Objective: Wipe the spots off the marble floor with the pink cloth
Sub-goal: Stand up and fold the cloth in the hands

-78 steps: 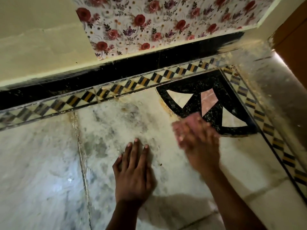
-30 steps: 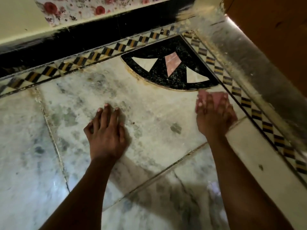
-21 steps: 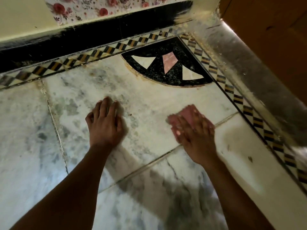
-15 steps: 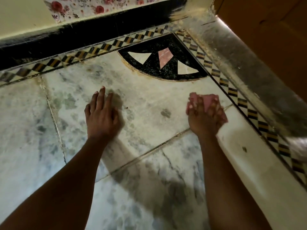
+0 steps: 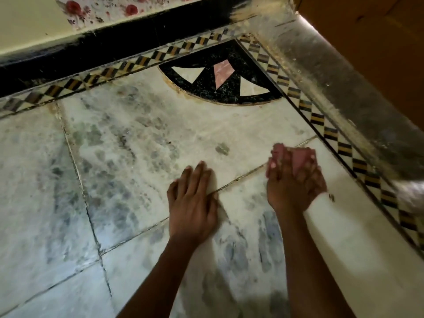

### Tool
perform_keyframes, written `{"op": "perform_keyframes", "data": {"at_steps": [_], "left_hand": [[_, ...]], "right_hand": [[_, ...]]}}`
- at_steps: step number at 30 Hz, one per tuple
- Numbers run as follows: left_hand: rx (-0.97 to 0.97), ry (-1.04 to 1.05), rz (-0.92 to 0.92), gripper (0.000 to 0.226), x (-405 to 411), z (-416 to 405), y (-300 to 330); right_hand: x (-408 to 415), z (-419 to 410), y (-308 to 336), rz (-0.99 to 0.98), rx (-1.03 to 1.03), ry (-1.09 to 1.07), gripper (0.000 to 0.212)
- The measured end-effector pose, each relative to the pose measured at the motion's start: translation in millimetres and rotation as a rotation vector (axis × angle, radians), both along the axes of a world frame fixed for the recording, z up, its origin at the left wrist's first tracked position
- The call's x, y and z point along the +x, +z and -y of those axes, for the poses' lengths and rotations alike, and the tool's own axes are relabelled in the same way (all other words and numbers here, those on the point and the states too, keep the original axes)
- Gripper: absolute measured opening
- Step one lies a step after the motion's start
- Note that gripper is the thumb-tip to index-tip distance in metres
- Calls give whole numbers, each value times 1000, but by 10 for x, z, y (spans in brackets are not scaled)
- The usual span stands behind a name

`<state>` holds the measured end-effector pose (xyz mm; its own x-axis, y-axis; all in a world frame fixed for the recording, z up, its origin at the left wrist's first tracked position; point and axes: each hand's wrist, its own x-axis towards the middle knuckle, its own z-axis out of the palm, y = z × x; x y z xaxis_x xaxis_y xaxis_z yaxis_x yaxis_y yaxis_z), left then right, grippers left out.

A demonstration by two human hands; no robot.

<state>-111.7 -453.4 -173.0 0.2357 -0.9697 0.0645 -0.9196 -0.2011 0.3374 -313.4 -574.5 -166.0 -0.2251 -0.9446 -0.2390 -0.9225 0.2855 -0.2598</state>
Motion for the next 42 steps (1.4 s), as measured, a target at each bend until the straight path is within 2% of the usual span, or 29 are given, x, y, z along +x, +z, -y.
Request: {"op": "perform_keyframes", "data": {"at_steps": [3, 6, 8, 10, 11, 13, 15, 16, 18, 21, 25, 29, 33, 38, 42], "left_hand": [[14, 15, 16, 63, 29, 52, -15], [-4, 4, 0, 62, 19, 38, 10], [11, -7, -14, 62, 28, 23, 39], [42, 2, -54, 62, 51, 29, 93], [60, 17, -139, 61, 46, 31, 145], [74, 74, -479, 57, -28, 1, 383], [69, 130, -859, 48, -117, -33, 781], [89, 155, -985, 44, -177, -72, 1011], [171, 185, -1115, 43, -310, -183, 1601], [199, 268, -1168, 38, -429, -319, 2822], [156, 304, -1209, 27, -472, -390, 4584], [138, 230, -1182, 17, -613, -447, 6296], [49, 287, -1309, 14, -917, -652, 7967], [-57, 299, -1327, 12, -1212, -1050, 9376], [-90, 300, -1257, 10, -1338, -1272, 9979]], "right_hand": [[188, 24, -72, 19, -100, 194, 59], [170, -367, 6, 65, -227, 452, 60], [140, -602, 69, 177, -278, 578, 55], [109, -706, 119, 343, -263, 555, 50], [97, -729, 167, 469, -217, 486, 49], [90, -763, 394, 707, -107, 308, 42], [79, -767, 856, 797, -14, 197, 35], [66, -797, 1113, 818, 23, 174, 35], [40, -896, 1729, 889, 63, 151, 35], [12, -1028, 2896, 1020, 86, 69, 36], [-40, -1137, 4594, 1122, 114, -3, 41], [-150, -1188, 6264, 1197, 144, -83, 29], [-327, -1372, 7829, 1282, 242, -97, 27], [-558, -1754, 9261, 1354, 241, -51, 22], [-728, -2061, 9921, 1346, 208, 42, 33]]}}
